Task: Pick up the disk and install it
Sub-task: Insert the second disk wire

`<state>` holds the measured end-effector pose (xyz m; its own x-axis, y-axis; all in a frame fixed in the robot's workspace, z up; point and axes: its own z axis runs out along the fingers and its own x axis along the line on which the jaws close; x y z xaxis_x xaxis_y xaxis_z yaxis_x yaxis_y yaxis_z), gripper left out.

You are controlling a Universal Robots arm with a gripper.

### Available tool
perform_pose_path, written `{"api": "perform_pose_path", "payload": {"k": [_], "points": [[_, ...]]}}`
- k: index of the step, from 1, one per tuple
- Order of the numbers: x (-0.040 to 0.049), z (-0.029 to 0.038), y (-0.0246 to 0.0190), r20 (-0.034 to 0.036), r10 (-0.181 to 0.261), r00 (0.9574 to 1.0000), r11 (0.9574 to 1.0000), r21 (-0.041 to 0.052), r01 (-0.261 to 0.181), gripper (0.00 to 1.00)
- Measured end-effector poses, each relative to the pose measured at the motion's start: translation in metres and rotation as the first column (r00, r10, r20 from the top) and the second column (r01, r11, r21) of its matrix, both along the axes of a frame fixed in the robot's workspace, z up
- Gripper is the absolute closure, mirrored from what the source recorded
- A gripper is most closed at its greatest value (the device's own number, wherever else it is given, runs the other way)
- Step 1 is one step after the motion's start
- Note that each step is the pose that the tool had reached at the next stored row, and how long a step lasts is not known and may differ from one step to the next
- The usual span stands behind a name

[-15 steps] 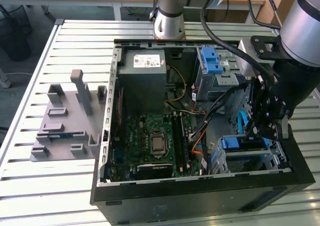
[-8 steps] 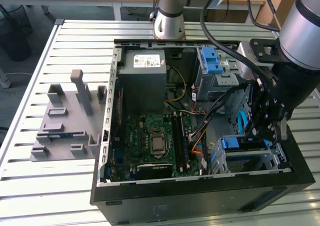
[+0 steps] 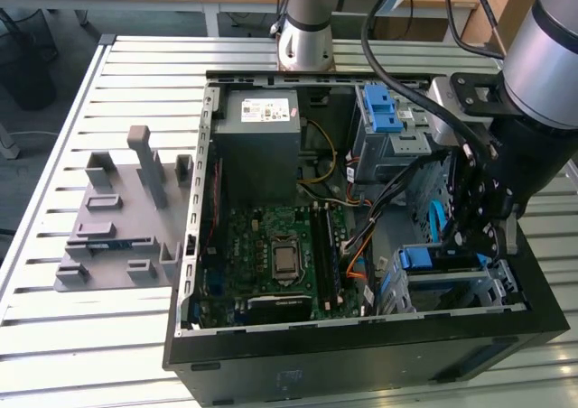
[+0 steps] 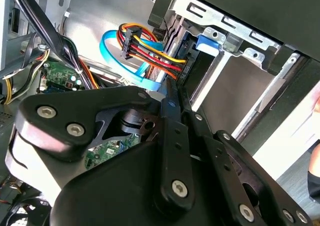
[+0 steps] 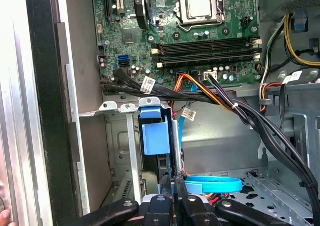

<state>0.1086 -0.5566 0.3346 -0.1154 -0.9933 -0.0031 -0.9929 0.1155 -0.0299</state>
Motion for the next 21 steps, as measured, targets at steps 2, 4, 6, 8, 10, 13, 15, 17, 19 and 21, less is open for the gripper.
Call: {"api": "perform_pose_path", "payload": {"k": [2, 4, 6, 8, 10, 13, 15, 17, 19, 21], "points": [[0.0, -0.0001, 0.0, 0.0, 0.0, 1.0, 1.0, 0.0, 0.0, 0.82], [0.0, -0.0001, 0.0, 0.0, 0.0, 1.0, 1.0, 0.0, 0.0, 0.76], [0.0, -0.0001, 0.0, 0.0, 0.0, 1.0, 1.0, 0.0, 0.0, 0.76], [0.0, 0.0, 0.0, 0.0, 0.0, 1.0, 1.0, 0.0002, 0.0, 0.76], [0.0, 0.0009, 0.0, 0.0, 0.0, 1.0, 1.0, 0.0001, 0.0, 0.76], [0.0, 0.0028, 0.0, 0.0, 0.0, 1.0, 1.0, 0.0001, 0.0, 0.76], [0.0, 0.003, 0.0, 0.0, 0.0, 1.0, 1.0, 0.0003, 0.0, 0.76], [0.0, 0.0033, 0.0, 0.0, 0.0, 1.0, 1.0, 0.0001, 0.0, 0.76], [0.0, 0.004, 0.0, 0.0, 0.0, 1.0, 1.0, -0.0002, 0.0, 0.76], [0.0, 0.0047, 0.0, 0.0, 0.0, 1.0, 1.0, 0.0, 0.0, 0.76]]}}
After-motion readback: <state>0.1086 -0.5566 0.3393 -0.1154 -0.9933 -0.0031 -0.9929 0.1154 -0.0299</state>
